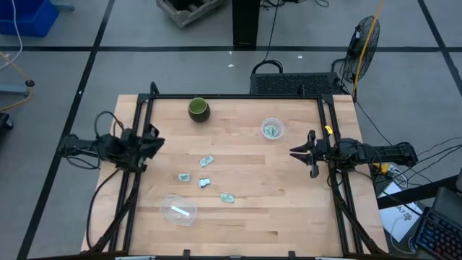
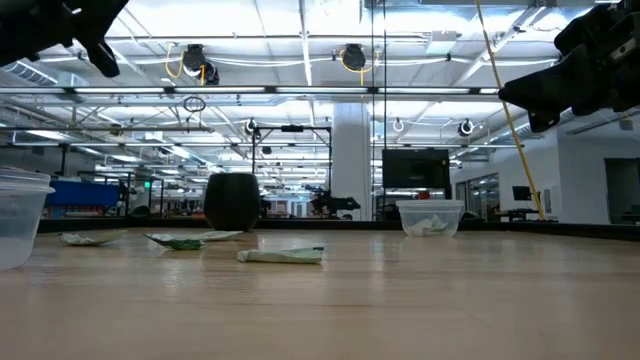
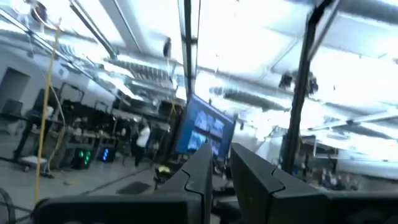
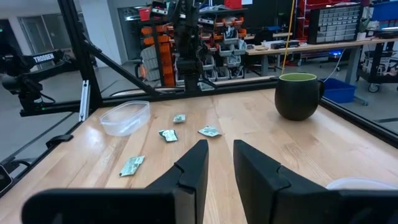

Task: Pick and place items into bin
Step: Put the green stevia packet into the bottom transparent bin

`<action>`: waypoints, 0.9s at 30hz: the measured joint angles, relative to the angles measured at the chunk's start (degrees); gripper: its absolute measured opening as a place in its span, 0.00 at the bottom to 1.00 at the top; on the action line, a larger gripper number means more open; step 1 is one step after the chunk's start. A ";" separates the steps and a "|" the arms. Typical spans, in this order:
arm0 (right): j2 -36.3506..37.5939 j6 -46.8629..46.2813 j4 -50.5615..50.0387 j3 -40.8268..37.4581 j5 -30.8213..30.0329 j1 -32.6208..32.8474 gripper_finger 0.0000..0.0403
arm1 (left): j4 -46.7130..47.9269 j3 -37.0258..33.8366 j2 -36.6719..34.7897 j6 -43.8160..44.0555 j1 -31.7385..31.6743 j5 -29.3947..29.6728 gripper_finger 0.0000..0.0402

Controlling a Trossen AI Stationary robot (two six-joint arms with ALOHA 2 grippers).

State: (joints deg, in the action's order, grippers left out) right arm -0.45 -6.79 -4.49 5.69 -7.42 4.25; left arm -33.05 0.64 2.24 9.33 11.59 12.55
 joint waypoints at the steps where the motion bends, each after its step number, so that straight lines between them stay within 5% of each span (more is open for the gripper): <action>1: 0.00 -0.02 -0.02 -0.02 0.00 0.00 0.17 | -0.56 0.00 0.02 -0.38 -0.06 0.07 0.15; 7: -0.22 -0.02 0.05 -0.02 0.00 0.00 0.17 | 2.11 -0.02 3.59 -2.48 -0.06 5.72 0.15; 19: -0.24 -0.02 0.37 -0.04 0.00 0.00 0.17 | 3.88 -0.02 22.70 2.21 -0.13 24.00 0.15; 27: -0.24 -0.02 0.40 -0.04 0.00 0.00 0.17 | -9.27 -0.02 34.35 7.55 -0.10 20.46 0.15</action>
State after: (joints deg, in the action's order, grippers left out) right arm -0.69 -6.81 -4.10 5.65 -7.42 4.25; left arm -42.32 0.62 36.59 16.88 11.49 33.01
